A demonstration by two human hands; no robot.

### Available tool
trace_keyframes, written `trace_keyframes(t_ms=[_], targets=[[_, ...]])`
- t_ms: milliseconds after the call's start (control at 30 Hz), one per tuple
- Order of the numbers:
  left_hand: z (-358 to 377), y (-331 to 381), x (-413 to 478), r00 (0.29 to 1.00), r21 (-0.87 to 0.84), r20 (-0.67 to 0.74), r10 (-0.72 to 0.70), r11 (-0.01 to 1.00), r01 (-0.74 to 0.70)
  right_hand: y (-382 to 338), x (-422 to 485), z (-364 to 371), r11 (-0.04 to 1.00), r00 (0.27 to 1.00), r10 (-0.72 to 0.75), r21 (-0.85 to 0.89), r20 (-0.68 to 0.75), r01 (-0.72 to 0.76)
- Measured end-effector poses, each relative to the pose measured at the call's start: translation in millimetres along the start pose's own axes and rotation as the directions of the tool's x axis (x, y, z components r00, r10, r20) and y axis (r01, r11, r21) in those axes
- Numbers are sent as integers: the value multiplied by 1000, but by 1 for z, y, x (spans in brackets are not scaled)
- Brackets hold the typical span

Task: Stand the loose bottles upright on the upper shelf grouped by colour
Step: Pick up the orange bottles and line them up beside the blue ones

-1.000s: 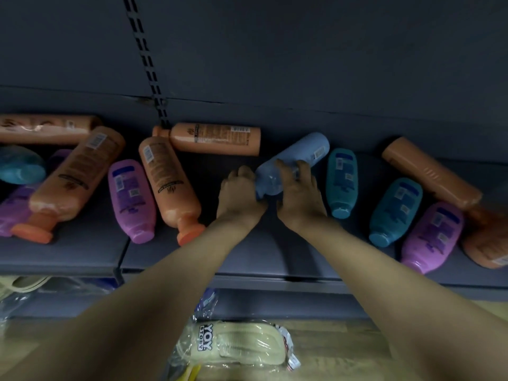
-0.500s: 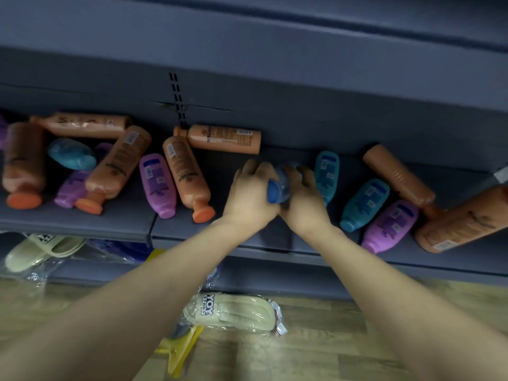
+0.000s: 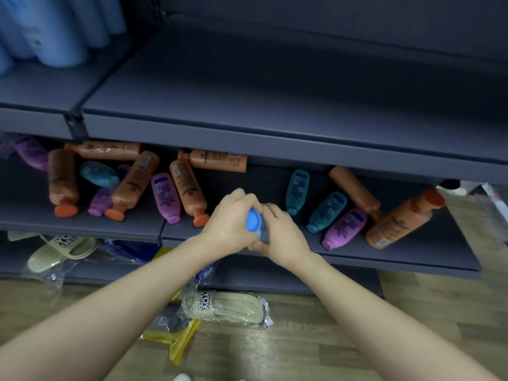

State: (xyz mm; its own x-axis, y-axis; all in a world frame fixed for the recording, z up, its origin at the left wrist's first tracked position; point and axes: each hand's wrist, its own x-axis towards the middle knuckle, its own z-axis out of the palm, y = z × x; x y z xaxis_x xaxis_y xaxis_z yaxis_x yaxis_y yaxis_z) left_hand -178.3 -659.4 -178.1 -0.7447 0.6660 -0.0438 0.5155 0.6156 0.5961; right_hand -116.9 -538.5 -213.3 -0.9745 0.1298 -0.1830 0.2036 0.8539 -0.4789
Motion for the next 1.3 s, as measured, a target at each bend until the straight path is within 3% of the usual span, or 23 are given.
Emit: trace_keyframes(t_ms=[400, 567, 800, 967, 1100, 1300], targets=[[-85, 68, -29, 994, 40, 35, 102, 994, -103, -47, -47, -78, 960, 997, -64, 268, -47, 75], [-114, 90, -36, 991, 35, 8, 135, 990, -135, -64, -58, -100, 929, 994, -20, 367, -105, 57], [-148, 112, -44, 976, -290, -191, 102, 944, -155, -86, -61, -140, 848, 966, 31, 518, -256, 110], [-152, 108, -53, 968, -475, -248, 38, 866, -156, -94, -60, -172, 744, 934, 78, 643, -349, 178], [-146, 99, -54, 996, -472, -91, 18, 880, -59, -93, -63, -209, 611, 927, 15, 738, -374, 288], [-154, 100, -49, 996, -535, 82, 47, 845, 4, -91, -63, -257, 422, 910, -220, 807, -353, 415]])
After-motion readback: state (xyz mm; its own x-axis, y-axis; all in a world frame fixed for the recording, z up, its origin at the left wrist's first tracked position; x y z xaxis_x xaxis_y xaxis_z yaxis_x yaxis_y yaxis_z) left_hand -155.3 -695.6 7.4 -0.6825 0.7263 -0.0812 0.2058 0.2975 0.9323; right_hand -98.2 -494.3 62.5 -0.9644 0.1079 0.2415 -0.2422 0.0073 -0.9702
